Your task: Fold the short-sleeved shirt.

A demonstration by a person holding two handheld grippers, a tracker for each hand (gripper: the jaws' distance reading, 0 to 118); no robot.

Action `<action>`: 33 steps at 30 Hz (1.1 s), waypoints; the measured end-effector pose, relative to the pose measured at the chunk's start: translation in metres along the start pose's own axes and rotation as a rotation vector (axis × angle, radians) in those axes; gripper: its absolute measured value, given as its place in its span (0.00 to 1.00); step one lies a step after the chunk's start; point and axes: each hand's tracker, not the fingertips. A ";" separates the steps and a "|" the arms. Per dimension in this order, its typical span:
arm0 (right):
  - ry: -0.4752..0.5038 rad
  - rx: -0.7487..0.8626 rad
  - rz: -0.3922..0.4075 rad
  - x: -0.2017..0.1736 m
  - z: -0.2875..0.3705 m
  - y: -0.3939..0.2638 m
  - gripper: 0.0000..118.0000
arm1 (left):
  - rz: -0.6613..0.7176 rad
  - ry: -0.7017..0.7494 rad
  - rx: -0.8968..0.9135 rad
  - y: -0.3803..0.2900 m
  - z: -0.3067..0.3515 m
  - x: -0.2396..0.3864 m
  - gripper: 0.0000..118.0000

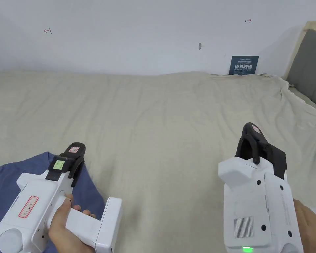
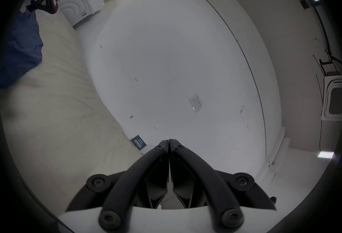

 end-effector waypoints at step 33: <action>0.304 -0.330 -0.965 0.037 -0.018 -0.041 0.00 | -1.550 0.294 0.003 -0.089 -0.009 0.044 0.00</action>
